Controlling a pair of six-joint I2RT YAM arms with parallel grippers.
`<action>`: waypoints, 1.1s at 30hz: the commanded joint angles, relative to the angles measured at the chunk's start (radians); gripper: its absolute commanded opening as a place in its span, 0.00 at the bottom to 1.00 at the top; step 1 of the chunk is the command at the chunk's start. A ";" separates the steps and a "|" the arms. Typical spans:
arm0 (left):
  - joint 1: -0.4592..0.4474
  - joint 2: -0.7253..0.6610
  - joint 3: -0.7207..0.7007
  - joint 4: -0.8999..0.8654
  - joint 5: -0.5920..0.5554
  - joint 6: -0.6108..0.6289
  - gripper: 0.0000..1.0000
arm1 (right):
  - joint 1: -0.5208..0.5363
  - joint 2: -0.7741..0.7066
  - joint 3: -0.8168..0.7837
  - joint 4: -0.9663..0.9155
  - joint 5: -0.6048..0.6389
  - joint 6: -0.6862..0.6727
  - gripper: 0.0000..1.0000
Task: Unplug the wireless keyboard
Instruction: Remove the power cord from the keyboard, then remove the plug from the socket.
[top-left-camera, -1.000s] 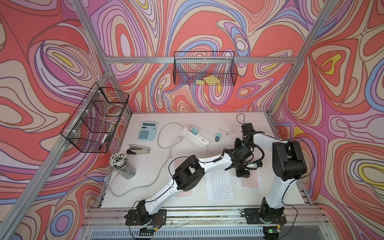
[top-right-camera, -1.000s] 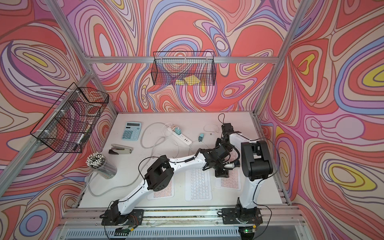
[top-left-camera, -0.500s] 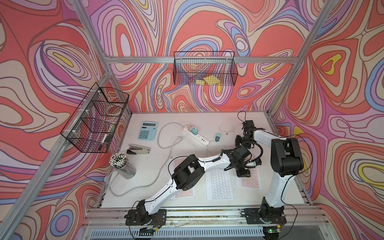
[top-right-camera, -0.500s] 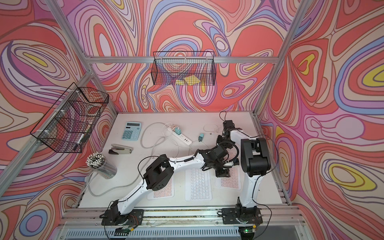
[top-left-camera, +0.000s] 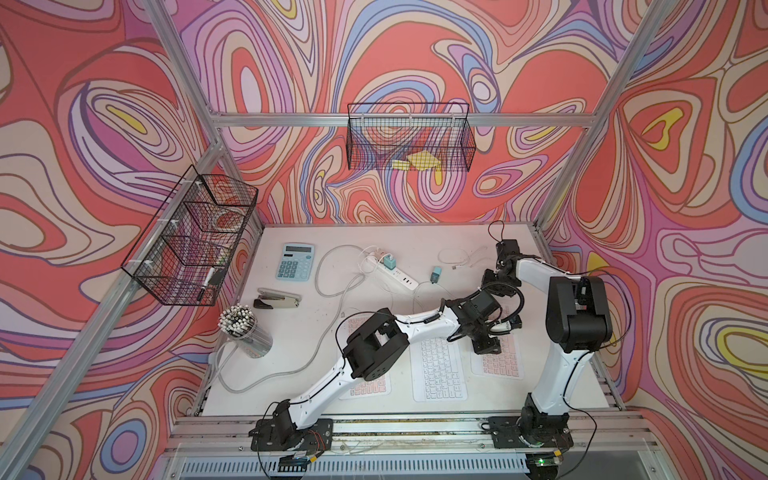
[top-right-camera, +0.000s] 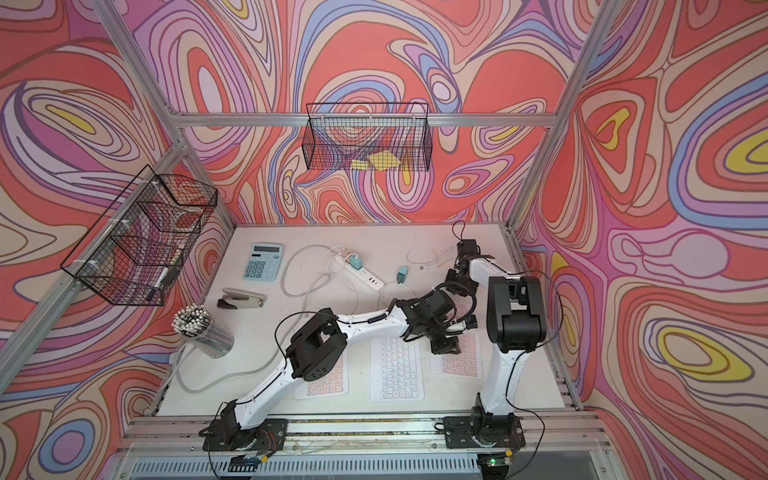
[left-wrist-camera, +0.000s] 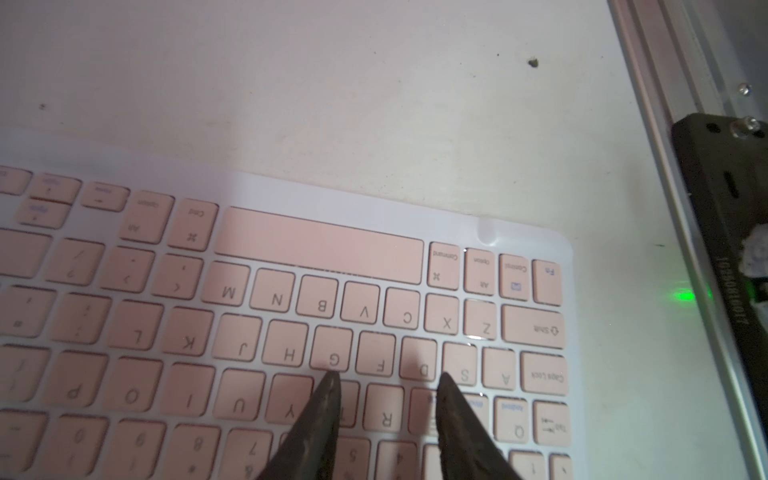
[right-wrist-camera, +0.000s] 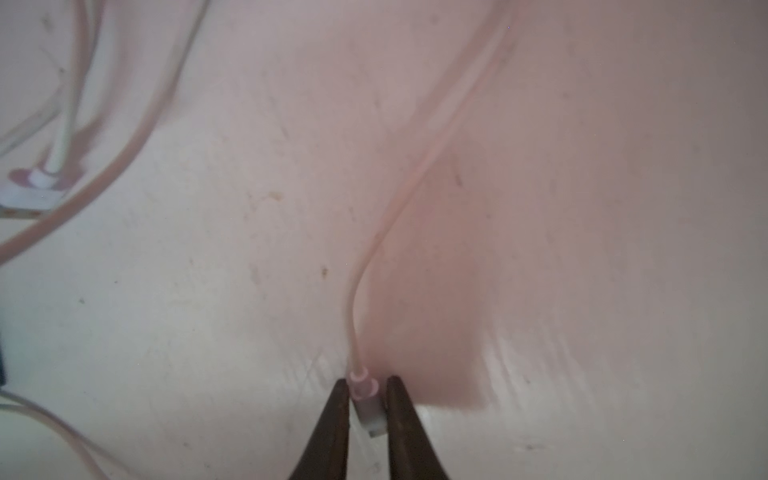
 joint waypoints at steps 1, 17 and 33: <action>0.009 -0.009 0.006 -0.126 -0.041 -0.023 0.41 | -0.022 -0.003 -0.026 -0.054 0.008 -0.052 0.31; 0.062 -0.135 0.107 -0.137 0.016 -0.122 0.42 | -0.093 -0.166 -0.060 0.027 -0.131 -0.096 0.44; 0.282 -0.478 -0.410 0.055 -0.095 -0.356 0.42 | -0.076 -0.241 -0.163 0.195 -0.342 -0.139 0.39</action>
